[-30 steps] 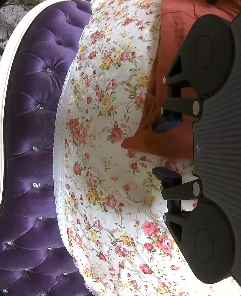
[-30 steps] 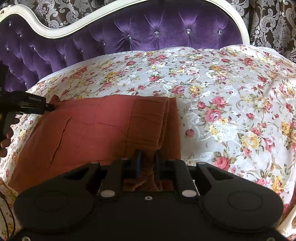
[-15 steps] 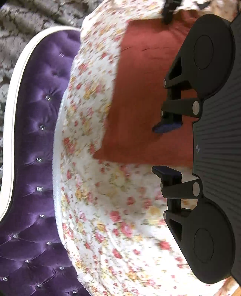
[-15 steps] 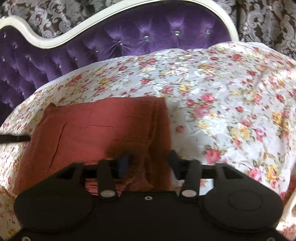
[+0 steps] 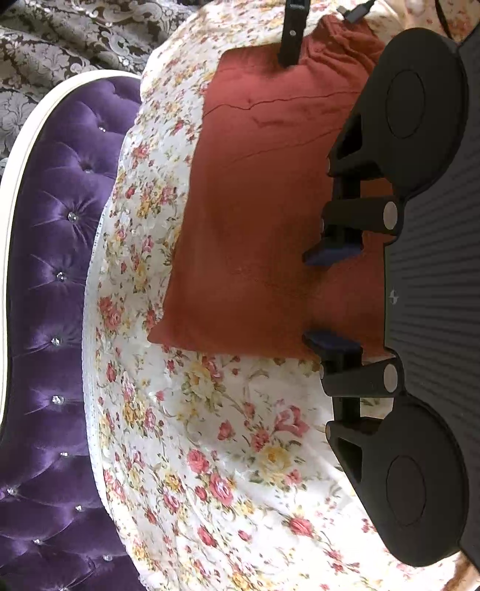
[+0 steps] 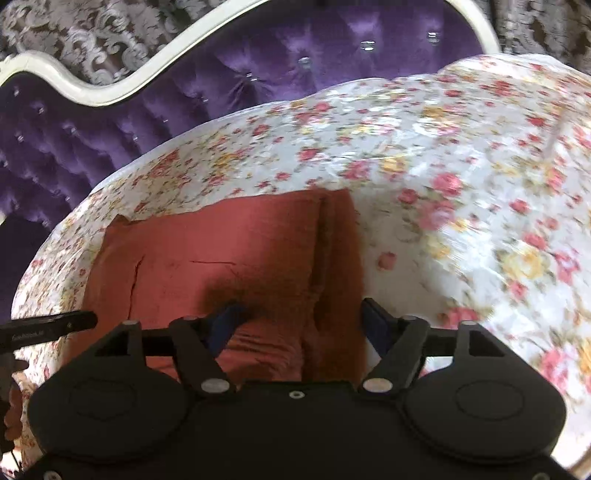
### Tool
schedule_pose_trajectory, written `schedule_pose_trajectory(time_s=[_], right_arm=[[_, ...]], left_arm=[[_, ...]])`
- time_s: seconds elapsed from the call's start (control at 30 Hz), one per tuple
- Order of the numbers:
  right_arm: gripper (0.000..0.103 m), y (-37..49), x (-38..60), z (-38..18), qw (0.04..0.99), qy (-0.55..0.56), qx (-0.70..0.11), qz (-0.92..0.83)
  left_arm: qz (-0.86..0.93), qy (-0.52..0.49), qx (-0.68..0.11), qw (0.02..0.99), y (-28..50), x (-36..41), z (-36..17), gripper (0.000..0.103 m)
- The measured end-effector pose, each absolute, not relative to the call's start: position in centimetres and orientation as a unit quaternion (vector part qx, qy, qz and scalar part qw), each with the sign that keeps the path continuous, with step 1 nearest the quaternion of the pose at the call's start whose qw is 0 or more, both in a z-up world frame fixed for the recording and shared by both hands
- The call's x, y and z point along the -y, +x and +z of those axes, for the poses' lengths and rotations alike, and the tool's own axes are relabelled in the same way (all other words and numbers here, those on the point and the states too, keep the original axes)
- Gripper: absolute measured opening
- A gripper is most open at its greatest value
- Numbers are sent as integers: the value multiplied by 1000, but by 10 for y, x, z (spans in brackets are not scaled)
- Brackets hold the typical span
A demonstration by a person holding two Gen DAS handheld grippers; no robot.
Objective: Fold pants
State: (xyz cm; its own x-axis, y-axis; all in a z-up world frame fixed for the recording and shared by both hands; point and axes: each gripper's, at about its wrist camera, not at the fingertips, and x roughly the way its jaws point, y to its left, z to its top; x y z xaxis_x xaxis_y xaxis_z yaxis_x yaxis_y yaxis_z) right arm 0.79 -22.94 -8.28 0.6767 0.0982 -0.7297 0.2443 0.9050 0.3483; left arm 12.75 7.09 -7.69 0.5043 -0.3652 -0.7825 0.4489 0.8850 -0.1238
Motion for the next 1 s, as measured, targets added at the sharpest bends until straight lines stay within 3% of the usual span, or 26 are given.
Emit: schedule_pose_trajectory(time_s=[0.17,0.33,0.4,0.43,0.47,0.53,0.83,1.0], right_arm=[[72,15,229,-83,893,198,-405,-15],[49,10,224,-76,899,178,-401,-6],[43,8,210,-69,908,137,-396,-14],[38,8,204,-65,912,120,-391,-18],[36,7,197,-60,917,102,-384,-20],[29,6,189,-51,924,80,-372,-22],[22,25,185,-15,947,60,-314,-13],[20,45,198,-10,946,60,-317,-12]], left_arm=[[-252,31,-442,861,139,-71,-78,39],[-252,10,-434,865,136,-74,-79,39],[-249,23,-420,873,128,-68,-79,31],[-256,22,-413,874,123,-65,-78,12],[-253,23,-409,876,119,-61,-78,3],[-242,41,-391,887,112,-54,-76,1],[-210,79,-280,934,112,-53,-27,0],[-212,31,-317,924,139,-63,-13,1]])
